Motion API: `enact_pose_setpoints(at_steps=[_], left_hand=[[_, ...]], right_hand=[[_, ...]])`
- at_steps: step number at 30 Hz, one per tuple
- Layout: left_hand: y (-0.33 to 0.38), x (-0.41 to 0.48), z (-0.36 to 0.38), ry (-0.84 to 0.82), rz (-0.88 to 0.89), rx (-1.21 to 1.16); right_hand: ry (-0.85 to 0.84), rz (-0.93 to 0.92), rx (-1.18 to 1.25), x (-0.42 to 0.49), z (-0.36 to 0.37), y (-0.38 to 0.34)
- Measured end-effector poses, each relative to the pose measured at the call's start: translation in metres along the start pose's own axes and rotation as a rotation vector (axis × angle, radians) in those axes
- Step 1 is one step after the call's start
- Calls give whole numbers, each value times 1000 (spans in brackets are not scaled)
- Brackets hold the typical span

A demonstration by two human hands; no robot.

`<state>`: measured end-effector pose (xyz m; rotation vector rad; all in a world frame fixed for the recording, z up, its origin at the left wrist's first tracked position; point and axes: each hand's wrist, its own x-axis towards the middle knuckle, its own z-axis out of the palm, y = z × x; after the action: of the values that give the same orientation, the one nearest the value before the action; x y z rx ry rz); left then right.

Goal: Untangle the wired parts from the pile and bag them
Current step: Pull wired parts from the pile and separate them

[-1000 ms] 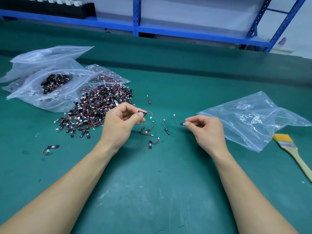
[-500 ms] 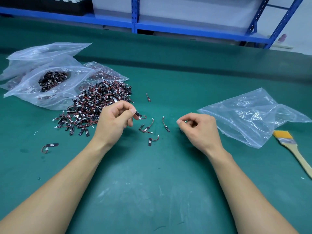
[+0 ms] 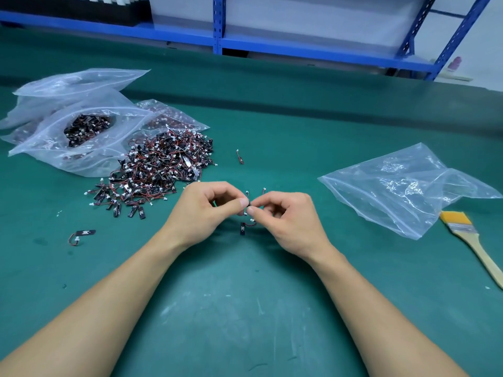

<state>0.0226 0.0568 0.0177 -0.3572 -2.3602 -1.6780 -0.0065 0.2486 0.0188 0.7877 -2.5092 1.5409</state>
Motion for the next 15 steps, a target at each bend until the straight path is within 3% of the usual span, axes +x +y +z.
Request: enact_pose_setpoints(at_steps=[7, 11, 15], left_hand=[[-5, -1, -4, 36, 23, 163], [-4, -3, -6, -58, 116, 402], [-3, -3, -6, -129, 190, 469]], right_hand=[[67, 165, -141, 7, -43, 16], [122, 345, -381, 11, -66, 32], [86, 442, -507, 10, -71, 37]])
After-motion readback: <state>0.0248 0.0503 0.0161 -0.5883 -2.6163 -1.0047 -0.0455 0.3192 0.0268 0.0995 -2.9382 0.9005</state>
